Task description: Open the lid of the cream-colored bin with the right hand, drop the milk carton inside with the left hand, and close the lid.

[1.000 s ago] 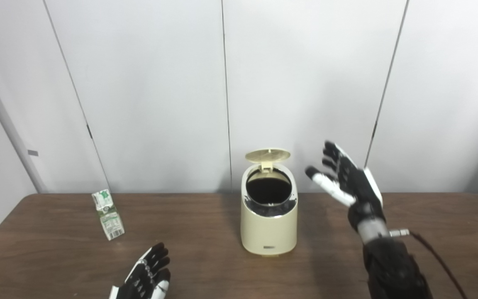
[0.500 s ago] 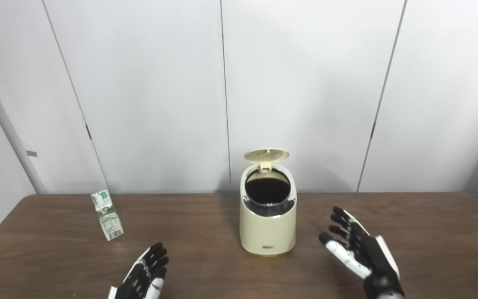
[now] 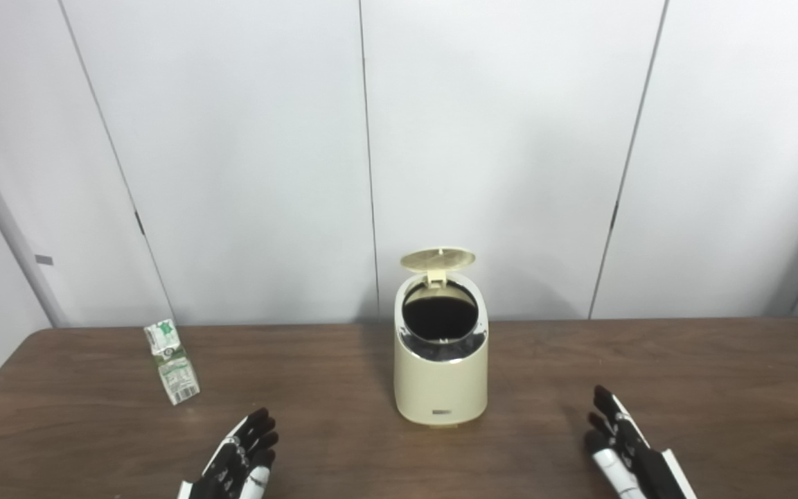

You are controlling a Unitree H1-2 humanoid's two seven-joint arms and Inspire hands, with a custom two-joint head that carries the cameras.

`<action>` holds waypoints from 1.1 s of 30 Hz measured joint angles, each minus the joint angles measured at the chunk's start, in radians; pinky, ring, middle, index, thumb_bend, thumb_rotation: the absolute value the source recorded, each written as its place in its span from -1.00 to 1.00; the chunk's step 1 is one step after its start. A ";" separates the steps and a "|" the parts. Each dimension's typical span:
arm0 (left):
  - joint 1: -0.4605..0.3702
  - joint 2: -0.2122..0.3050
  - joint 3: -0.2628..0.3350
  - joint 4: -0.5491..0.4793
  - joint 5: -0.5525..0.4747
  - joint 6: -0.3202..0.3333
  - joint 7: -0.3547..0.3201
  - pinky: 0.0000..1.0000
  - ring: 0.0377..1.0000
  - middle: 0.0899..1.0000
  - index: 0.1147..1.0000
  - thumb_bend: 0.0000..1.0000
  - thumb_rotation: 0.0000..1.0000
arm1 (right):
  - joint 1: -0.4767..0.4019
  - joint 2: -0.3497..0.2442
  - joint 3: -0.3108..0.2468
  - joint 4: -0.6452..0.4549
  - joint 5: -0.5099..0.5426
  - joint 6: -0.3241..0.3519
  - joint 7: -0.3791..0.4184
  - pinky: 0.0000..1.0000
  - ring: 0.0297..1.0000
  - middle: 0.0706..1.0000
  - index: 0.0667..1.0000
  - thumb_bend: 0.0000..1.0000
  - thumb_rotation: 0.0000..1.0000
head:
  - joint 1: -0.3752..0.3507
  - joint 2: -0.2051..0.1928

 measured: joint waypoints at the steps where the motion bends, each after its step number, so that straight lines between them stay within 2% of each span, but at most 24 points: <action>1: 0.000 0.000 0.000 0.000 -0.003 0.000 -0.004 0.69 0.69 0.69 0.71 -0.27 -0.08 | 0.000 0.000 -0.002 0.001 0.003 -0.004 0.000 0.90 0.95 0.96 0.91 0.26 0.73 | 0.006 0.002; 6: 0.000 -0.001 0.000 0.000 -0.005 -0.001 -0.008 0.67 0.67 0.67 0.71 -0.15 -0.08 | 0.009 0.000 -0.009 0.010 0.026 -0.039 0.002 0.88 0.95 0.95 0.90 0.22 0.74 | 0.061 0.002; 8: 0.000 -0.002 0.000 0.001 0.000 -0.004 -0.008 0.66 0.65 0.65 0.70 -0.15 -0.06 | 0.013 -0.002 -0.017 0.023 0.030 -0.048 0.003 0.88 0.95 0.96 0.92 0.20 0.75 | 0.132 -0.003; 9: 0.000 -0.004 -0.002 0.001 0.004 -0.009 -0.008 0.66 0.64 0.64 0.70 -0.17 -0.08 | 0.014 -0.004 -0.023 0.035 0.031 -0.056 0.003 0.88 0.95 0.97 0.93 0.17 0.78 | 0.141 -0.005; 10: 0.000 -0.007 -0.003 0.002 0.009 -0.015 -0.007 0.63 0.63 0.63 0.69 -0.15 -0.09 | 0.014 -0.007 -0.028 0.047 0.036 -0.074 0.004 0.89 0.96 0.97 0.95 0.15 0.80 | 0.219 -0.014; 13: -0.002 -0.017 -0.006 0.005 0.034 -0.035 0.004 0.57 0.60 0.62 0.68 -0.11 -0.10 | 0.012 -0.020 -0.043 0.077 0.059 -0.111 0.016 0.89 0.95 0.97 0.95 0.15 0.80 | 0.287 -0.026; 18: -0.003 -0.025 -0.012 0.009 0.079 -0.043 0.025 0.55 0.62 0.62 0.70 -0.06 -0.09 | 0.008 -0.037 -0.055 0.084 0.105 -0.112 0.037 0.90 0.94 0.96 0.92 0.19 0.80 | 0.324 -0.028; 21: -0.007 -0.031 -0.017 0.012 0.107 -0.051 0.033 0.50 0.61 0.62 0.71 -0.03 0.00 | 0.008 -0.038 -0.060 0.084 0.123 -0.109 0.047 0.86 0.91 0.94 0.90 0.21 0.80 | 0.359 -0.028; 24: -0.009 -0.037 -0.020 0.015 0.129 -0.067 0.047 0.34 0.53 0.61 0.74 -0.05 -0.10 | 0.008 -0.043 -0.060 0.084 0.144 -0.109 0.070 0.87 0.92 0.95 0.92 0.25 0.81 | 0.379 -0.025; 27: -0.010 -0.047 -0.016 0.015 0.130 -0.067 0.058 0.20 0.47 0.60 0.74 -0.03 -0.27 | 0.008 -0.055 -0.060 0.084 0.159 -0.110 0.091 0.84 0.90 0.94 0.90 0.21 0.82 | 0.387 -0.023; 31: -0.011 -0.061 -0.004 0.014 0.139 -0.066 0.086 0.26 0.47 0.59 0.73 0.14 -0.41 | 0.010 -0.080 -0.071 0.085 0.187 -0.111 0.111 0.73 0.86 0.90 0.85 0.22 0.75 | 0.397 -0.011; 33: -0.009 -0.065 0.002 0.009 0.166 -0.062 0.107 0.34 0.49 0.60 0.74 0.21 -0.55 | 0.011 -0.083 -0.080 0.084 0.197 -0.111 0.111 0.69 0.84 0.87 0.83 0.26 0.74 | 0.405 -0.003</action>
